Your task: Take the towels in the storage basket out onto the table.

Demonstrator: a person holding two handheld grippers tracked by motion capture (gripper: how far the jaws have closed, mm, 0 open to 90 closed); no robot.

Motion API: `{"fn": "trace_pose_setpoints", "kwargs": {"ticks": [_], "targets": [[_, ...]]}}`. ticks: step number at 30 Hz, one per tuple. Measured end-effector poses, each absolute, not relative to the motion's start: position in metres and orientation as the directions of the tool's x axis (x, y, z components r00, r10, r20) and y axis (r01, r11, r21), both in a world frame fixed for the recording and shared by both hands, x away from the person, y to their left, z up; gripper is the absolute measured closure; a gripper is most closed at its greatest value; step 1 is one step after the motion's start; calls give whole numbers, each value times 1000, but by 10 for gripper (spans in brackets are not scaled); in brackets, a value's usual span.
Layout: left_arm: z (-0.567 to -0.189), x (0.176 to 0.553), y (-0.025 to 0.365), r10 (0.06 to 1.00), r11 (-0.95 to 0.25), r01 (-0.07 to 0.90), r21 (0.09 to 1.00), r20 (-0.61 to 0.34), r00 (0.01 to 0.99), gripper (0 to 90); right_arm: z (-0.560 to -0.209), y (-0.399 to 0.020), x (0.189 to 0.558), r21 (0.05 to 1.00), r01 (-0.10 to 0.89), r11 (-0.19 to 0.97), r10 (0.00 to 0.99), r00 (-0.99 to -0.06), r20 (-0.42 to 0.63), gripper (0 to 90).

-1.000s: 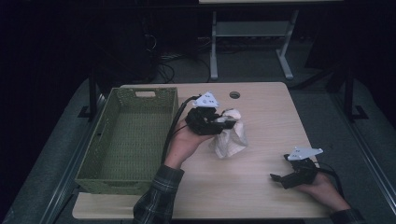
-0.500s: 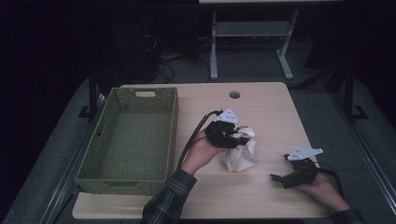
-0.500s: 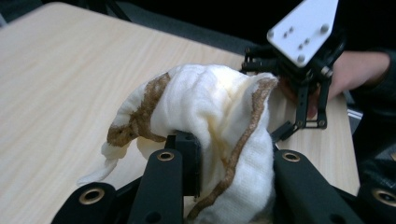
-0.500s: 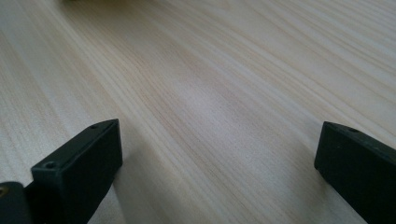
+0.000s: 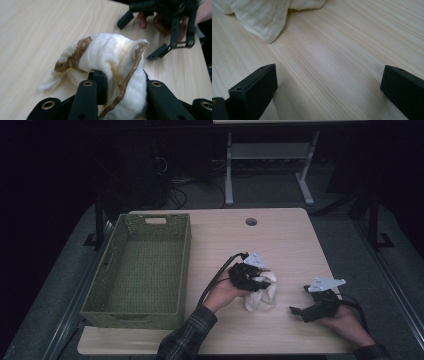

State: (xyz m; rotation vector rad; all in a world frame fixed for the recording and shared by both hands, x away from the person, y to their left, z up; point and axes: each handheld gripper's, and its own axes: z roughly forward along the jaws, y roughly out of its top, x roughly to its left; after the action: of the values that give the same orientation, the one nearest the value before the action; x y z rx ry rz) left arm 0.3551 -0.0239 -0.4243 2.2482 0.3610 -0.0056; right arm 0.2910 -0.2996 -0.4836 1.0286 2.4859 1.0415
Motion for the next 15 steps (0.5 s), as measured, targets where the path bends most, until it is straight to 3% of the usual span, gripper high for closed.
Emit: {"fn": "trace_pose_setpoints", "kwargs": {"ticks": [11,13,15], "targets": [[-454,352,-36,236,-671,256,696,-127,964,699,-484,-300,291,702,514,493,696,-717,35,5],[-453,352,-36,232,-672,261,693,-138,963,658,-484,-300,291,702,514,493,696,-717,35,5],[-452,351,-36,231,-667,268,695,-149,961,558,-484,-300,291,702,514,493,696,-717,35,5]]}}
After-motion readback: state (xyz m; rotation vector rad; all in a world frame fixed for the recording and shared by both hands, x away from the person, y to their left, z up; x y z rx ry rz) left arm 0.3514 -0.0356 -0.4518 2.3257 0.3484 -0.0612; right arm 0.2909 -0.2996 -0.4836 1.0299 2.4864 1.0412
